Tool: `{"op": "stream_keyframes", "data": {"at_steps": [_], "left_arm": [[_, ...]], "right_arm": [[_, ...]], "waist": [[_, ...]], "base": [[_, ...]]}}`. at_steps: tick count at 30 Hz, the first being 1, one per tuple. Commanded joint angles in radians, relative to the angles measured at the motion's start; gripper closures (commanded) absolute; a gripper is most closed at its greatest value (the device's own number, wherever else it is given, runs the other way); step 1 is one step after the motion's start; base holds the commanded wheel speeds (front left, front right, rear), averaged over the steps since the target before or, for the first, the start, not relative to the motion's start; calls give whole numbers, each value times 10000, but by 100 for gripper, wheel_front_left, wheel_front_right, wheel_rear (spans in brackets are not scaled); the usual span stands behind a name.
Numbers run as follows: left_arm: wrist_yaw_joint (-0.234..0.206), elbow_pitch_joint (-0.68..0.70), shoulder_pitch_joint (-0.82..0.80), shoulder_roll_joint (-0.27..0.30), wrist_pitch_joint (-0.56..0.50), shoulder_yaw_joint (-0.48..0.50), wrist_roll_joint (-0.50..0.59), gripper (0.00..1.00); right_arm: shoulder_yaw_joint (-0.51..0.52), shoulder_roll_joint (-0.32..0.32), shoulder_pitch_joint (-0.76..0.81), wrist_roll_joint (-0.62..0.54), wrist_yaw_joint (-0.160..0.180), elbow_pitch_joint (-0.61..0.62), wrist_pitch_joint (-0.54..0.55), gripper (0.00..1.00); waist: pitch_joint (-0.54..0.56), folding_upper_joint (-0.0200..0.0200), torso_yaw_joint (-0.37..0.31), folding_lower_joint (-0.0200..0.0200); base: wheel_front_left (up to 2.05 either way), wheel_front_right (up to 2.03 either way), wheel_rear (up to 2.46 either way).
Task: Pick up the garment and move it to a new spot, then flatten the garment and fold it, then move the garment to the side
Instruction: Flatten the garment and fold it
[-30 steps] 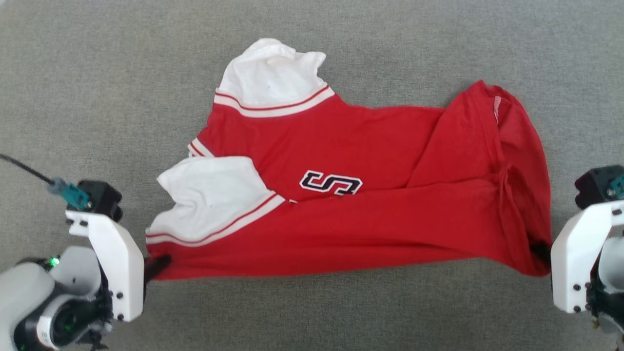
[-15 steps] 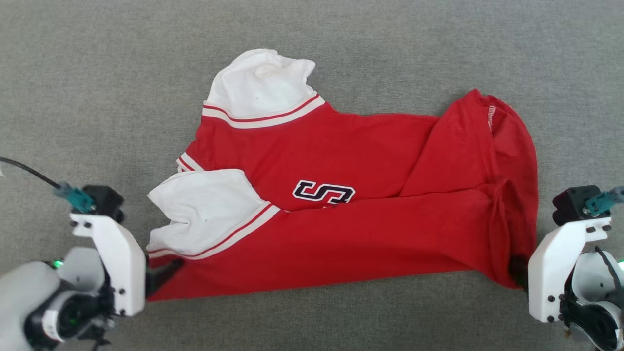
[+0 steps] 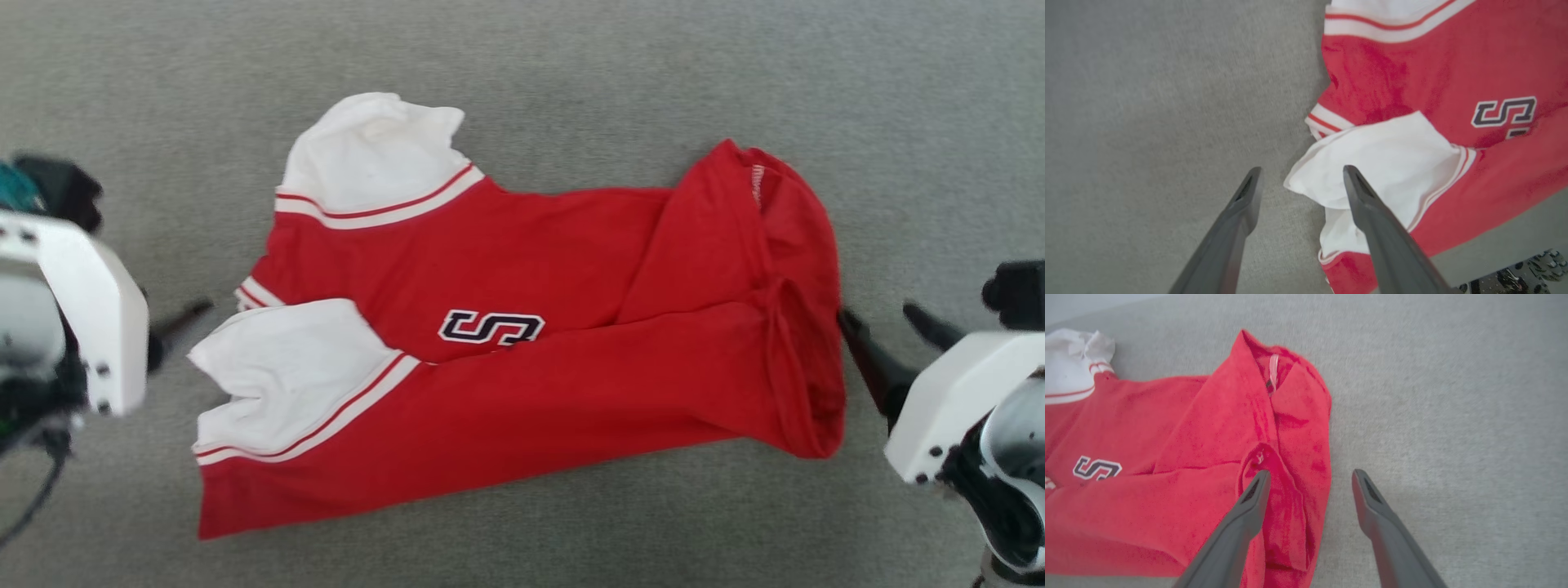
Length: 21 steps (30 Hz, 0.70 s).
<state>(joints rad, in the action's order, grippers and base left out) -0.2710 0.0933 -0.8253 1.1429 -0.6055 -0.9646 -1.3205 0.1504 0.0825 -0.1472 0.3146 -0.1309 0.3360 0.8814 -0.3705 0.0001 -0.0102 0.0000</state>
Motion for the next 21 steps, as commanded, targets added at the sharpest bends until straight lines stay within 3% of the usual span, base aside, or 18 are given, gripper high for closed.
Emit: {"op": "stream_keyframes", "data": {"at_steps": [1,13,21], "left_arm": [[59,-61,-258,-41,-60,81,89,0],[1458,-2267,-2596,-1247,-824,138,1255,0],[2149,-3914,-3518,-1989,-1089,-11,1637,0]], "right_arm": [[-41,-69,-137,-96,1,59,-243,0],[-57,-324,-1332,138,1,-832,-5049,0],[-589,-318,-1688,383,1,-1483,-6647,0]], "waist": [[-53,-1,-183,0],[-424,-1,-1402,0],[-933,-1,-2021,0]], "base": [[0,0,0],[0,0,0],[0,0,0]]}}
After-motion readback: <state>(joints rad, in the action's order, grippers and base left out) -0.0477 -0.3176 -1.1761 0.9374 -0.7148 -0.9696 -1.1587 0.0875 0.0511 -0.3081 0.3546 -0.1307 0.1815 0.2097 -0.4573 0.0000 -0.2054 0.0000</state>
